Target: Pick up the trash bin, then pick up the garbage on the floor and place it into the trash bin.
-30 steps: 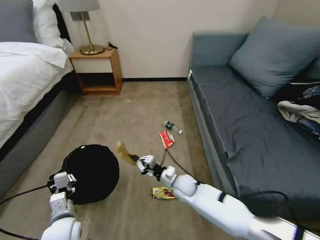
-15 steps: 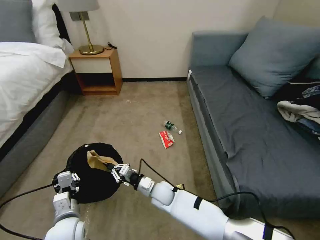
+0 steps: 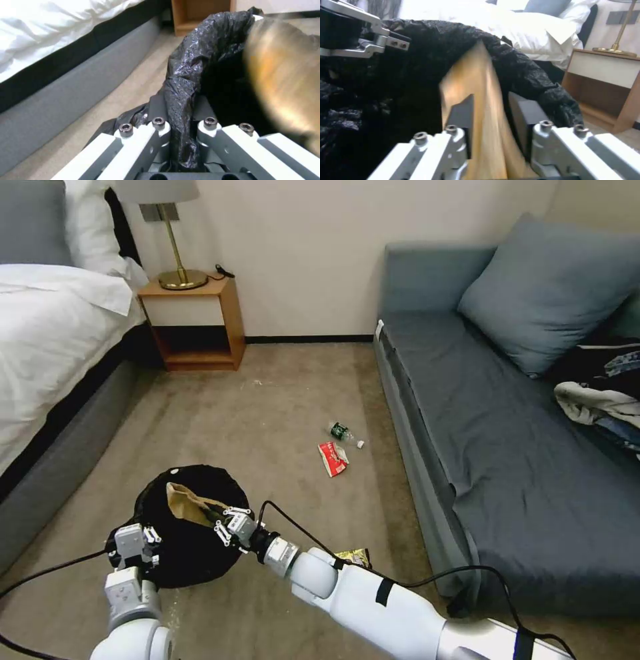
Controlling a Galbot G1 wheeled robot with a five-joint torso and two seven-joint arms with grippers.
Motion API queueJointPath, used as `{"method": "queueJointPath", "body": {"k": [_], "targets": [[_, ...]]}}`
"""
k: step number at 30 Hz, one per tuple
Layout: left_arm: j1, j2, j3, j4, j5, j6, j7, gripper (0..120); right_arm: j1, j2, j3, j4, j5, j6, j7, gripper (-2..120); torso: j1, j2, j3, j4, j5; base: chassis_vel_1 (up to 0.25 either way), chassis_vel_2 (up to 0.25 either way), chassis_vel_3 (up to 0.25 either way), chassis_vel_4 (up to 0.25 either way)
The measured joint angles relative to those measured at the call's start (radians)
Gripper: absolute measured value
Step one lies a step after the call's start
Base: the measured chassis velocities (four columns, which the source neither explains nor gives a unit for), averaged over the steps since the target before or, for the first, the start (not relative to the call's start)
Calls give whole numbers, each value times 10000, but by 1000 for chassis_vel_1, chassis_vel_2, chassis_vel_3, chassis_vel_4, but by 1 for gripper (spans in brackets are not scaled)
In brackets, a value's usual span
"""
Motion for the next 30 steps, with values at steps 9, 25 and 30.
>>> {"method": "queueJointPath", "body": {"k": [9,25,30], "targets": [[20,114,-71,-1,-78,-13,0,5,-114,-639,334,834,132,-180,-54,59,0,0,0,2,2,0,0,0,0],[-270,498,-273,31,-801,-35,-40,5,-4270,-3109,5595,5147,-169,-1470,416,100,-2,1,-1,-1,2,0,0,0,0],[-377,626,-280,62,-921,-10,-45,5,-5773,-3377,6195,5680,-7,-1929,775,100,-1,2,-2,-3,2,0,0,0,0]]}}
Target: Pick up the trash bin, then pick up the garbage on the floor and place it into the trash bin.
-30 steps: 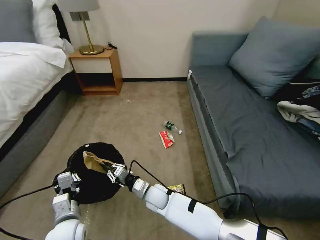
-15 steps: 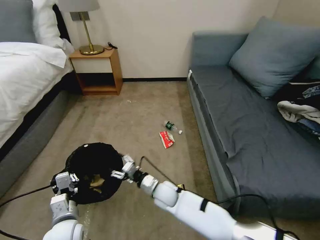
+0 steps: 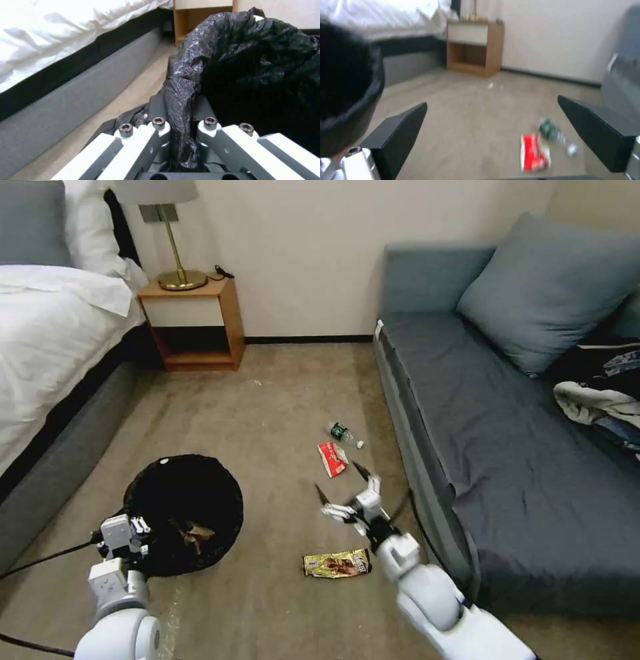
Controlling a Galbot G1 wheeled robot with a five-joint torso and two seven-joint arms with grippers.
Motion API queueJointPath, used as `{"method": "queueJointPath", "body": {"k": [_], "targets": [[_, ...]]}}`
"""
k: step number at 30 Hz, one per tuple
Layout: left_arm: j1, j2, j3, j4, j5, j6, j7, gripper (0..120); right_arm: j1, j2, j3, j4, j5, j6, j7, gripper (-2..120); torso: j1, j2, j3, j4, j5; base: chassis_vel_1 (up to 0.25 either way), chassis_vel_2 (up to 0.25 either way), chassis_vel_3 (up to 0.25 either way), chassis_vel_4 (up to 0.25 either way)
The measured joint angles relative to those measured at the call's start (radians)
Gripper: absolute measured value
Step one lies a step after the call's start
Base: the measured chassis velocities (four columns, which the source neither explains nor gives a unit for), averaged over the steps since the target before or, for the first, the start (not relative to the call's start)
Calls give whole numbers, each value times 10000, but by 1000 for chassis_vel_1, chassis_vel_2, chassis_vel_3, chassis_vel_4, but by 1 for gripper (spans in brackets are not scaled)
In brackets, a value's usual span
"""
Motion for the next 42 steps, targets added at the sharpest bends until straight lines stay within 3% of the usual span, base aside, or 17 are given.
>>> {"method": "queueJointPath", "body": {"k": [6,10,11,13,14,15,16,17,23,27,33,42], "targets": [[80,67,-102,-43,-113,-31,-1,5,265,-140,-443,-81,334,-1041,-347,100,-1,0,1,6,-2,0,0,0,0],[196,57,-136,-180,-138,-58,-1,5,1174,-210,-1095,-726,901,-2913,-487,100,0,0,1,6,-1,0,0,0,0],[196,57,-136,-180,-138,-58,-1,5,1174,-210,-1095,-726,901,-2913,-487,100,0,0,1,6,-1,0,0,0,0],[236,5,-136,-239,-116,-63,-2,5,1806,-410,-1575,-1440,912,-3825,-1132,100,0,0,1,6,-1,0,0,0,0],[236,5,-136,-239,-116,-63,-2,5,1806,-410,-1575,-1440,912,-3825,-1132,100,0,0,1,6,-1,0,0,0,0],[251,-42,-134,-249,-91,-67,-2,5,2106,-539,-1831,-1894,596,-4153,-1879,100,0,0,2,6,-1,0,0,0,0],[258,-112,-115,-250,16,-84,-6,5,2476,-790,-2235,-2735,-337,-3773,-3247,100,0,0,2,3,-2,0,0,0,0],[259,-124,-109,-250,60,-96,-9,5,2592,-874,-2411,-2972,-598,-3571,-3472,100,0,-1,2,3,-1,0,0,0,0],[263,-235,-90,-297,211,-132,-17,5,2984,-1004,-3052,-3862,-1236,-3223,-3758,100,0,0,2,2,-3,0,0,0,0],[366,-357,-82,-364,353,-136,-52,5,3537,-275,-3072,-5652,-1922,-2424,-4133,100,0,-1,2,3,0,0,0,0,0],[461,-371,-112,-386,365,-136,-120,5,3968,93,-3047,-6487,-2009,-1888,-4662,100,0,-1,2,3,-2,0,0,0,0],[445,-368,-129,-386,360,-103,-158,5,4133,414,-2990,-6906,-2782,-1850,-5362,67,0,-1,2,4,-3,0,0,0,0]]}}
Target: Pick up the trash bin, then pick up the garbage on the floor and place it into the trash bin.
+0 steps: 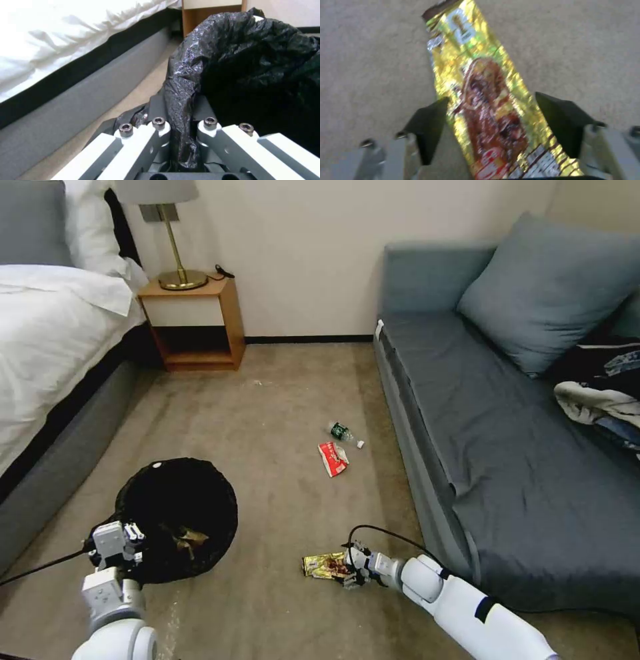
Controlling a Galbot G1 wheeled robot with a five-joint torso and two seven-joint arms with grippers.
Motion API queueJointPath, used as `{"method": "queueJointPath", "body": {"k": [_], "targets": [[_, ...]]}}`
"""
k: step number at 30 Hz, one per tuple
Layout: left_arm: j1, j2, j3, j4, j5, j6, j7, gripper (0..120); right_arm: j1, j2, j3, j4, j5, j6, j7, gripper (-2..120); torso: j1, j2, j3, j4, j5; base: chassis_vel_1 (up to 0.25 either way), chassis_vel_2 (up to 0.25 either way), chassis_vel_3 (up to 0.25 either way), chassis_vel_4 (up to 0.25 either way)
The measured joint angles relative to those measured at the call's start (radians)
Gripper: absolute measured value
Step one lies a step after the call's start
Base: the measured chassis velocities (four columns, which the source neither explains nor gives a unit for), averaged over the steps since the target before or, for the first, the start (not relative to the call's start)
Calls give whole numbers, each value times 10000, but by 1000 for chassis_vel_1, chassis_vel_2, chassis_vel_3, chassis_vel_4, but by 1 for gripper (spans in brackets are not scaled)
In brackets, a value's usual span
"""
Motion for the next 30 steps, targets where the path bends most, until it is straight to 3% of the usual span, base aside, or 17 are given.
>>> {"method": "queueJointPath", "body": {"k": [6,10,14,19,30], "targets": [[-80,-40,45,0,14,31,-2,5,-126,-50,198,-24,-321,173,-177,49,0,0,-1,0,2,0,0,0,0],[-147,-57,71,39,42,51,-2,5,-158,-158,283,36,-355,363,-190,28,0,-1,0,-2,0,0,0,0,0],[-172,-56,71,60,43,55,-2,5,-174,-170,312,68,-375,466,-223,19,0,-1,0,-1,1,0,0,0,0],[-186,-10,68,110,27,58,-8,5,-215,-150,382,55,-450,686,-352,0,0,-1,0,-1,1,0,0,0,0],[-218,66,65,137,-7,58,-99,5,-381,-128,615,129,-559,898,-349,0,1,-1,-1,-1,1,0,0,0,0]]}}
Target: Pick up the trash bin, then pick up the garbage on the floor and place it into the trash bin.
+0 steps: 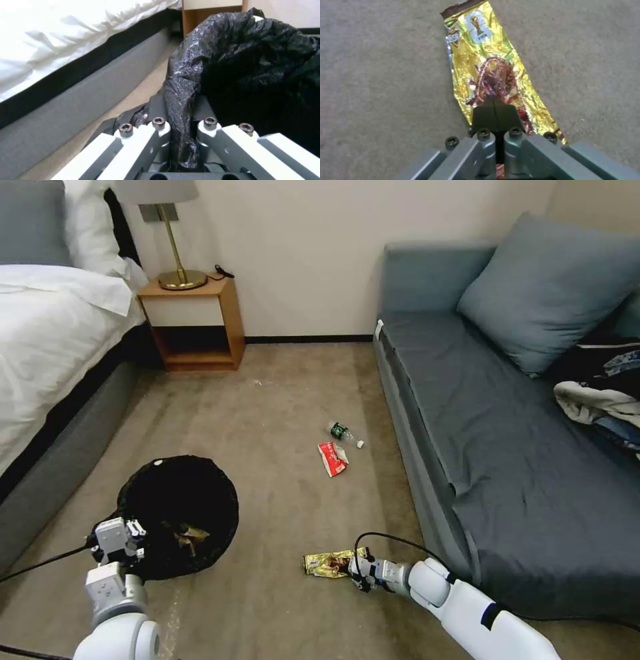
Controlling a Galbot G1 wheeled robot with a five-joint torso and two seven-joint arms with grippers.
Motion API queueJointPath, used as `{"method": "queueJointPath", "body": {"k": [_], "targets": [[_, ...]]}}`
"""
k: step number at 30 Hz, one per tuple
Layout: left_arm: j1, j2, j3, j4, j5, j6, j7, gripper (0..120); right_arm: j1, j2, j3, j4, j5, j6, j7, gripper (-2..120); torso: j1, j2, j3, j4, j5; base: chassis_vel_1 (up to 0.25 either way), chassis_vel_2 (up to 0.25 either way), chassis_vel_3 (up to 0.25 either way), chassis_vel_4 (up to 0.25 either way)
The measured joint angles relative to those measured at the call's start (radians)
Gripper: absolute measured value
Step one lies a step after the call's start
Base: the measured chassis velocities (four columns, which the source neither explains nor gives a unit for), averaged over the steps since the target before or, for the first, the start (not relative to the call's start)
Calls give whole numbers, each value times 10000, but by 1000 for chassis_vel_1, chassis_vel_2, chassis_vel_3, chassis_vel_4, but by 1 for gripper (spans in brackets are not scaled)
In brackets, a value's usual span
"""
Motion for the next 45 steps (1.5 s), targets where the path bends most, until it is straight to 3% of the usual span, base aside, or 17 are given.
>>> {"method": "queueJointPath", "body": {"k": [11,15,22,35,38,41,45], "targets": [[-32,25,2,0,-23,2,-54,5,-10,41,-27,76,285,116,333,0,0,0,0,0,0,0,0,0,0],[-74,26,2,21,-25,3,-68,5,-105,-96,-132,724,703,-7,-322,1,0,0,0,0,0,0,0,0,0],[-103,-13,54,84,-22,4,-71,5,-305,-33,-232,1118,265,-126,-778,23,-1,0,0,1,-1,0,0,0,0],[-106,14,36,143,-58,-12,-94,5,-347,297,-78,314,-140,-216,-70,70,0,0,0,0,0,0,0,0,0],[-115,19,35,143,-58,-14,-96,5,-271,406,-43,66,-119,-215,81,68,0,0,0,1,0,0,0,0,0],[-118,22,30,143,-58,-17,-101,5,-139,505,-6,-244,-132,-182,122,53,-1,0,0,1,0,0,0,0,0],[-114,7,29,143,-58,-18,-102,5,-78,532,-2,-369,-132,-135,121,42,0,0,0,1,1,0,0,0,0]]}}
